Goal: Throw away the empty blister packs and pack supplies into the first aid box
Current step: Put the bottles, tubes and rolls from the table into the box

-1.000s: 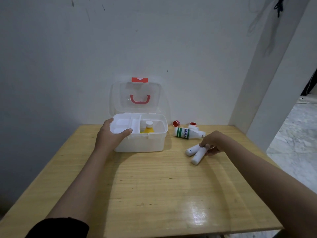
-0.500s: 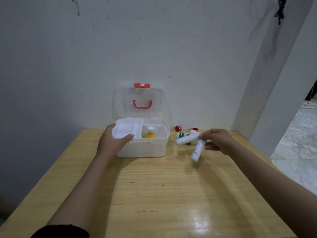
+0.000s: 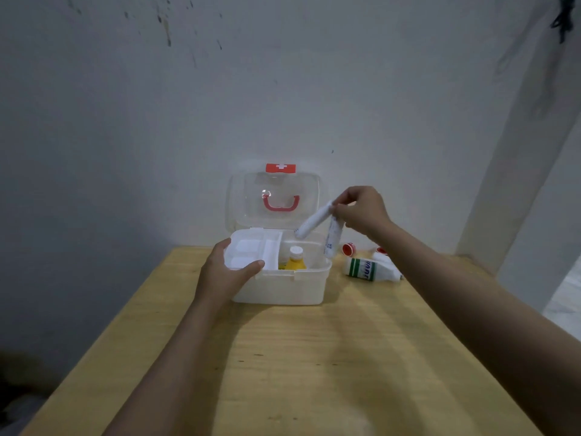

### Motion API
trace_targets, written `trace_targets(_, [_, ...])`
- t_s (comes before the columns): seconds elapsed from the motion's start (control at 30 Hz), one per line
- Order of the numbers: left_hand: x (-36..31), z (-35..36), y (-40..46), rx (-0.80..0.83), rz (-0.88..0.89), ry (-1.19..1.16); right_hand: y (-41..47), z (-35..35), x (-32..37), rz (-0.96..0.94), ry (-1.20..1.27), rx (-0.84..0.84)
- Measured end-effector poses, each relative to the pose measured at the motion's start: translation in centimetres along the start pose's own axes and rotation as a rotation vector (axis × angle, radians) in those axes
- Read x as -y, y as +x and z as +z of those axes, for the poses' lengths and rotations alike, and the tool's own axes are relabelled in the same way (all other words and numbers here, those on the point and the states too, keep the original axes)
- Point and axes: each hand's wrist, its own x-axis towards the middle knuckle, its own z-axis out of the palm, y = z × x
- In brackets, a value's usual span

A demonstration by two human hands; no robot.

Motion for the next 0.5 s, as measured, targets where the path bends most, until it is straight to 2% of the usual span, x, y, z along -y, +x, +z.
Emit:
trace_targets(0.13, [0.0, 0.1, 0.0, -0.004, -0.006, 0.004, 1.1, 2.5, 0.7, -0.124, -0.171, 0.012])
trace_targets(0.3, [0.1, 0.0, 0.1, 0.005, -0.010, 0.000, 2.5, 3.9, 1.7, -0.140, -0.352, 0.052])
trace_targets(0.5, [0.0, 0.1, 0.1, -0.005, -0.006, 0.018, 2.5, 3.8, 1.8, -0.170, -0.399, 0.062])
